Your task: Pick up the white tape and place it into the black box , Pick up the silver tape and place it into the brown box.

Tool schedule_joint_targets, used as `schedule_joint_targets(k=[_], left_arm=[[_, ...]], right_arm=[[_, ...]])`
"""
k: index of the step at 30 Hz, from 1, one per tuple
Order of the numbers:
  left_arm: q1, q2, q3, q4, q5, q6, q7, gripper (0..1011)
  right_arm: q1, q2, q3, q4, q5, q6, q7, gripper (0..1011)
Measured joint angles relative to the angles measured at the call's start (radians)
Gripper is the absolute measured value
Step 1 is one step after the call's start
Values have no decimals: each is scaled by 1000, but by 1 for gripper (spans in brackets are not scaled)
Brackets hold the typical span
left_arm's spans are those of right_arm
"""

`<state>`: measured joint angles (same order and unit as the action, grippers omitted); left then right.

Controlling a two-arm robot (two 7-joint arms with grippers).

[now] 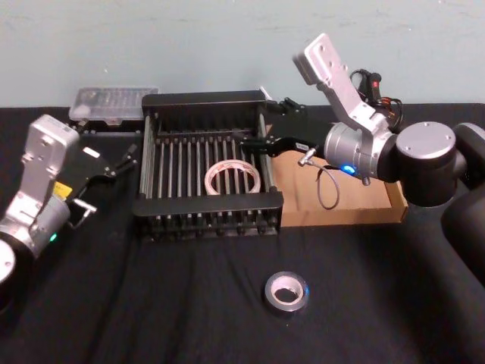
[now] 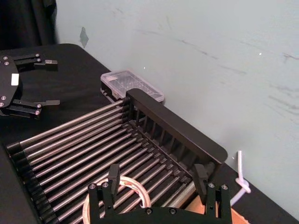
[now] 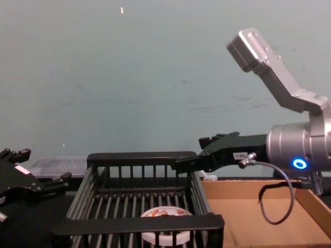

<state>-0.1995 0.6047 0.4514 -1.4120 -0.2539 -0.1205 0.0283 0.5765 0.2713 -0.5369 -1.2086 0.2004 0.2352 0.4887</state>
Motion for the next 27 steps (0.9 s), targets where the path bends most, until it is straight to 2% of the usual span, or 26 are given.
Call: schedule_joint_targets(k=[4,11,17,18,23,27], left_arm=[[0,0,0,0,0,0,0,1001],[0,0,0,0,0,0,0,1001],[0,0,0,0,0,0,0,1001],[0,0,0,0,0,0,0,1001],[0,0,0,0,0,0,0,1001],[0,0,0,0,0,0,0,1001]], right_arm=[[-15,12,12,-34,8,12,-7,1000],[-59,54,39,-130,31,41,-12,1002],[-131,128,70,-248,61,65,-10,1002],[-131,128,70,-248,61,65,-10,1002],[-217,200,110,-354,102,94,-15,1000],[-268,241,126,-410,127,117,-17,1002]])
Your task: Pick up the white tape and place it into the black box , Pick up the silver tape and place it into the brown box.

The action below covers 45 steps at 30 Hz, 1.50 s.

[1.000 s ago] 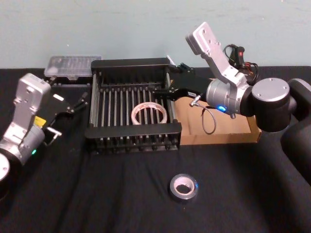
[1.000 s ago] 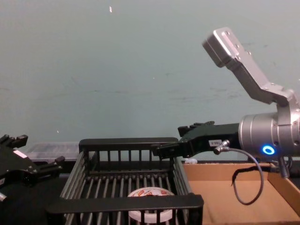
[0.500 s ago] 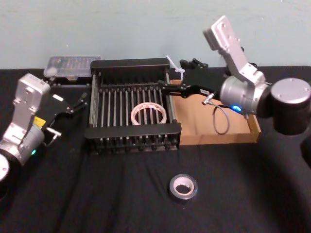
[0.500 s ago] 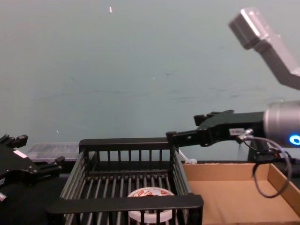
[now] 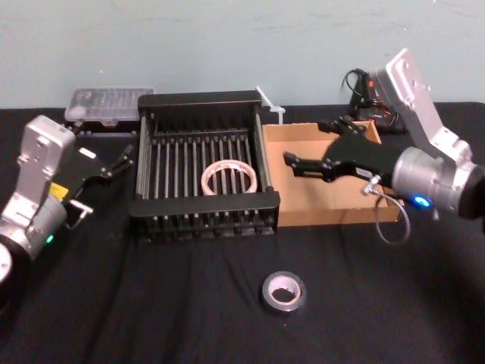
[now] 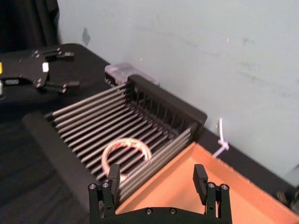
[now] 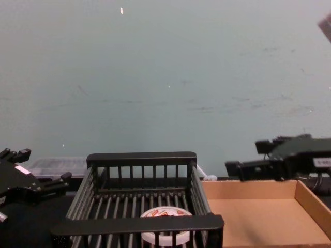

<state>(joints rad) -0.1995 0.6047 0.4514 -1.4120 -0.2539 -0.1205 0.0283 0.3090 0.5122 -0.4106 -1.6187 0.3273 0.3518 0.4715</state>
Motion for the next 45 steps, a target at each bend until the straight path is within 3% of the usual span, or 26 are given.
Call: schedule_joint_targets(k=[6,16,32,45], left_arm=[[0,0,0,0,0,0,0,1001],[0,0,0,0,0,0,0,1001],[0,0,0,0,0,0,0,1001],[0,0,0,0,0,0,0,1001]], right_arm=[[-63,62,5,-65,27,35,4,1002],[-131,132,-12,-138,70,77,25,1000],[-116,186,-105,-138,95,118,81,1002],[-74,197,-182,-101,74,119,115,1000]])
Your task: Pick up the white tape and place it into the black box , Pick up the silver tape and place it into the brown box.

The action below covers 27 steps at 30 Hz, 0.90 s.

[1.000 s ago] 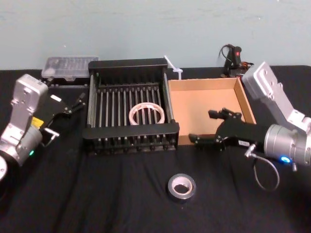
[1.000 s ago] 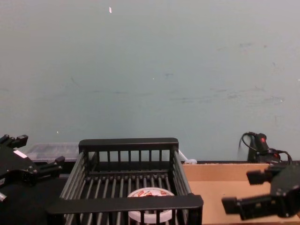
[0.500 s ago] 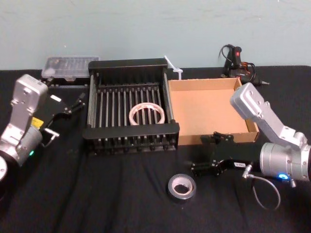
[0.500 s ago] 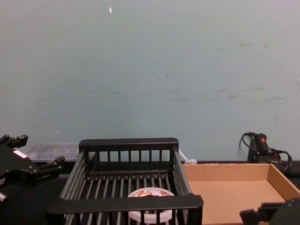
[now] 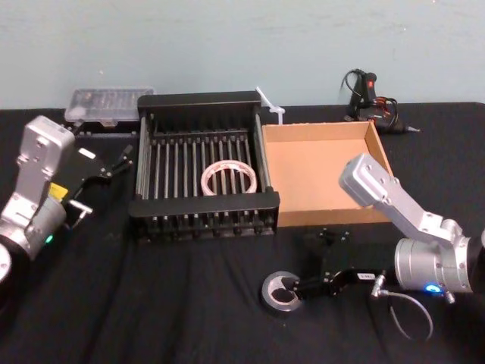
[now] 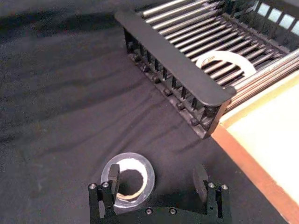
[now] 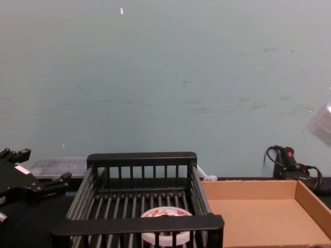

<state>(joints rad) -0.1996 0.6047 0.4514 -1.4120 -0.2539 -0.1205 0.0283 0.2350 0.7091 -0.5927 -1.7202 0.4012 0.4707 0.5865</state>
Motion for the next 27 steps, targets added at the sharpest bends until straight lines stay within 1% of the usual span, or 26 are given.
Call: schedule_joint_targets(k=[10,27], left_arm=[[0,0,0,0,0,0,0,1001],[0,0,0,0,0,0,0,1001]], right_arm=[[24,-11,-36,36,-17,-1,11,1002],[43,-36,-56,79,-33,5,6,1002]])
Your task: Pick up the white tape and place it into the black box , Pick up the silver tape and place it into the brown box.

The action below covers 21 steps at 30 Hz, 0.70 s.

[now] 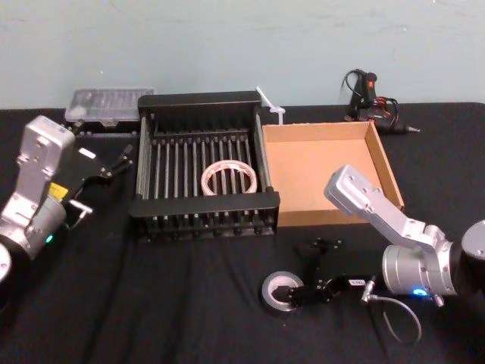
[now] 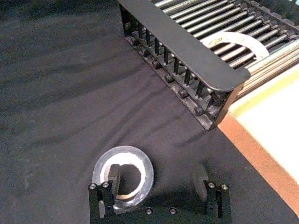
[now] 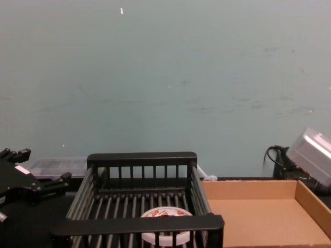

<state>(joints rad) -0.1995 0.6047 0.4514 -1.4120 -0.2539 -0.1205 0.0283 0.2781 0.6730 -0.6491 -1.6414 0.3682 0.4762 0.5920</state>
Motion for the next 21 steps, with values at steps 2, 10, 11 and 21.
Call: schedule_joint_targets(k=[2,10,11,21], left_arm=[[0,0,0,0,0,0,0,1001],[0,0,0,0,0,0,0,1001],[0,0,0,0,0,0,0,1001],[0,0,0,0,0,0,0,1001]], right_arm=[[2,-4,-2,5,-4,3,-3,1000],[6,-17,-6,19,-19,5,-10,1002],[6,-19,-6,20,-21,6,-10,1002],[7,-19,-5,20,-23,6,-11,1000]])
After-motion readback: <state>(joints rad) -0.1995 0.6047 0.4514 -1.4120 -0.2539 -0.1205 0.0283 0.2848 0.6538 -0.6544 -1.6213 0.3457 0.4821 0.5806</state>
